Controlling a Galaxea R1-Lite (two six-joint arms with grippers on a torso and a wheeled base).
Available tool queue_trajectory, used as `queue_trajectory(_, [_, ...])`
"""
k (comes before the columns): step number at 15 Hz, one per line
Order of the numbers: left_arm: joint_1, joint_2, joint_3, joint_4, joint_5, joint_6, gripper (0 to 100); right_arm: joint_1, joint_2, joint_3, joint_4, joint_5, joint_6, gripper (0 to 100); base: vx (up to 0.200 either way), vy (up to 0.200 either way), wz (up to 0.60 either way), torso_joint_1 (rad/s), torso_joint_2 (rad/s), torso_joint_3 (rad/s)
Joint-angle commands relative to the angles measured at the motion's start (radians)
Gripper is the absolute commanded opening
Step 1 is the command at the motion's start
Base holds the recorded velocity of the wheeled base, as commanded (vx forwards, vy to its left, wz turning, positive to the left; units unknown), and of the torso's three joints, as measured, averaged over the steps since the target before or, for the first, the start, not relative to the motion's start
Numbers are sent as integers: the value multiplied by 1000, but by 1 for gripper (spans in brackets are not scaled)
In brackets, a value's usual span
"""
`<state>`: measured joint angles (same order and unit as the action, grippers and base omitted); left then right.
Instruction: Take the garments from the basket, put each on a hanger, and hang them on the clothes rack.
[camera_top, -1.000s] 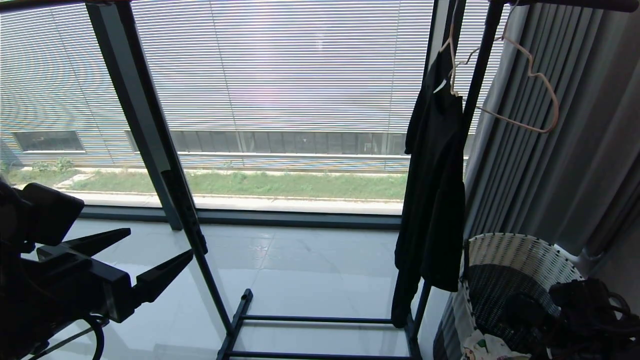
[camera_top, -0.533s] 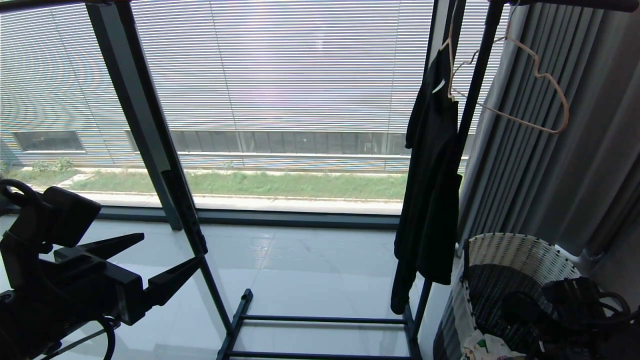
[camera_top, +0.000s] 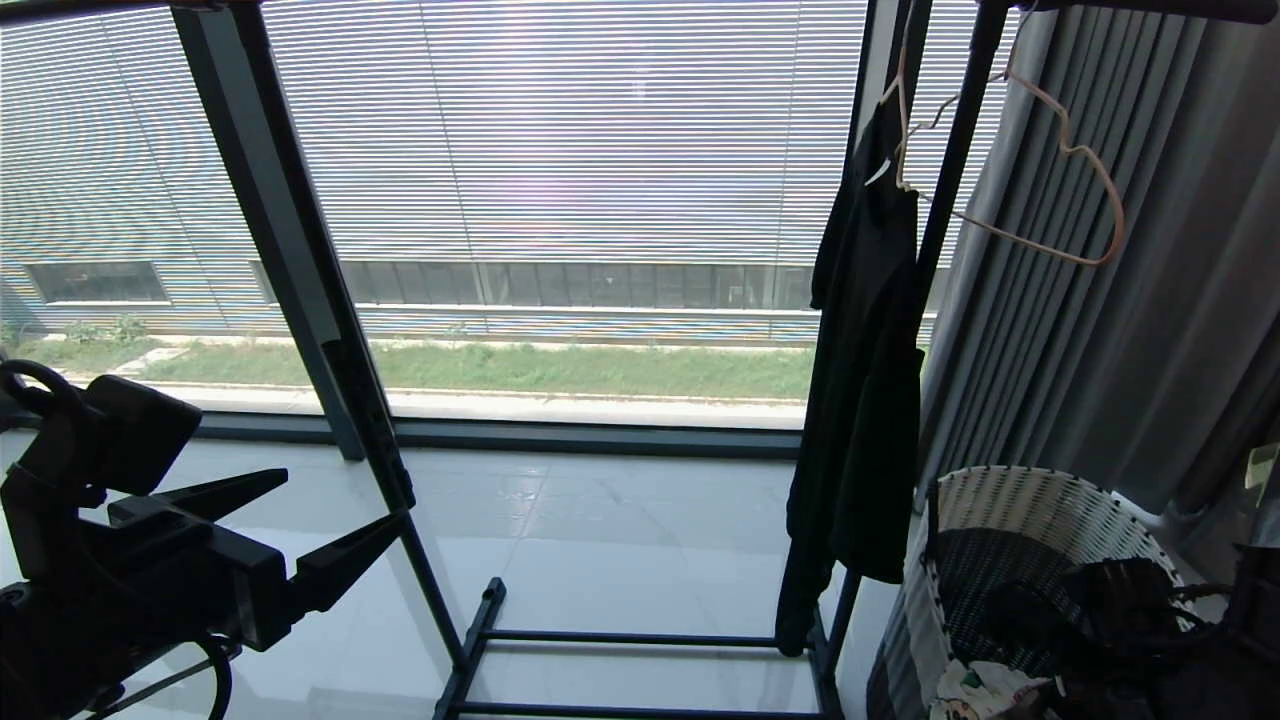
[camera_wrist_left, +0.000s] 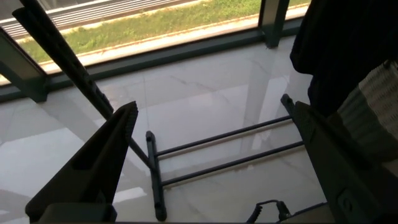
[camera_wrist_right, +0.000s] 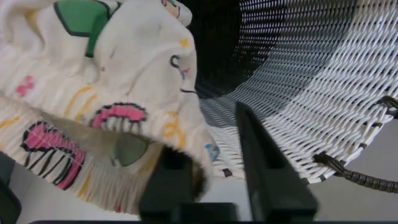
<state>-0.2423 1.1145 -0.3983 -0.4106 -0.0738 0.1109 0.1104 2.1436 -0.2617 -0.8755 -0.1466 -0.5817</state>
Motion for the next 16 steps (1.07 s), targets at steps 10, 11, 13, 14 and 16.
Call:
queue_trajectory(10, [-117, 2, 122, 0, 227, -137, 100, 141, -622, -551, 991, 113, 14, 0, 0, 0, 0, 0, 0, 0])
queue_trajectory(11, [-124, 4, 119, 0, 263, -137, 100, 178, -637, -620, 1058, 113, 36, 0, 0, 0, 0, 0, 0, 0])
queue_trajectory(13, [-124, 8, 99, 0, 292, -135, 100, 250, -657, -738, 1179, 113, 72, 0, -100, 0, 0, 4, 1, -1])
queue_trajectory(14, [-124, 10, 92, 0, 304, -135, 100, 278, -660, -778, 1215, 113, 85, 0, -200, 0, 0, 2, 2, 2])
queue_trajectory(16, [-126, 10, 79, -2, 305, -135, 100, 318, -663, -821, 1244, 111, 88, 0, -200, 0, 0, 7, 5, 0])
